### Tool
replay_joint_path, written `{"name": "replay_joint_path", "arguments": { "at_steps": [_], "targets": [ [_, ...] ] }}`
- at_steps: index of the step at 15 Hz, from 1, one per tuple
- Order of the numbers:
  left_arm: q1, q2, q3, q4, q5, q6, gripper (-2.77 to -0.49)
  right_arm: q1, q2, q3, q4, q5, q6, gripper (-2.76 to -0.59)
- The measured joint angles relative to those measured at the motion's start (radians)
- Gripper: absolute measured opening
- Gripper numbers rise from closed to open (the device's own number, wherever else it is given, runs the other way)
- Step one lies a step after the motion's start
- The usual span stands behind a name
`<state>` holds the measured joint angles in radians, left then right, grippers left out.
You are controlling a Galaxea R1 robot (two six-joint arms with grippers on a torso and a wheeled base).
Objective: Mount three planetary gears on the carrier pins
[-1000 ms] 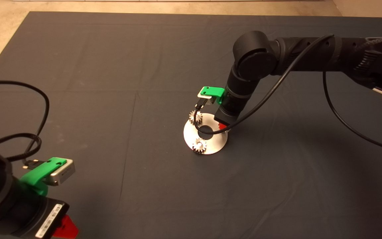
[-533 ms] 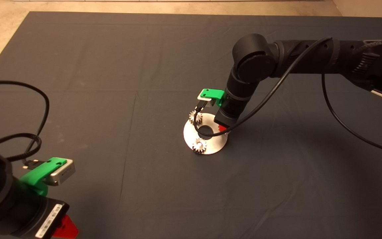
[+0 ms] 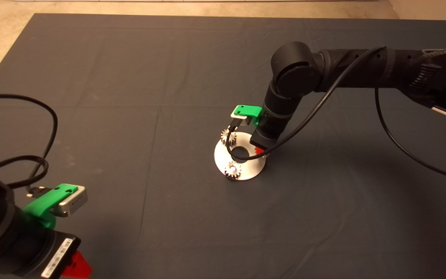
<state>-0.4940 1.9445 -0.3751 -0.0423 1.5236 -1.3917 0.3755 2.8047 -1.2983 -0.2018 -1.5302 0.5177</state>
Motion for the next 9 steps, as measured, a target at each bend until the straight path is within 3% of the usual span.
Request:
{"name": "replay_joint_path", "arguments": {
  "at_steps": [9],
  "targets": [
    [0.000, 0.000, 0.000, 0.000, 0.000, 0.000, -1.24, -0.001, 0.002, -0.002, 0.000, 0.001, 0.000, -2.34]
  ]
}}
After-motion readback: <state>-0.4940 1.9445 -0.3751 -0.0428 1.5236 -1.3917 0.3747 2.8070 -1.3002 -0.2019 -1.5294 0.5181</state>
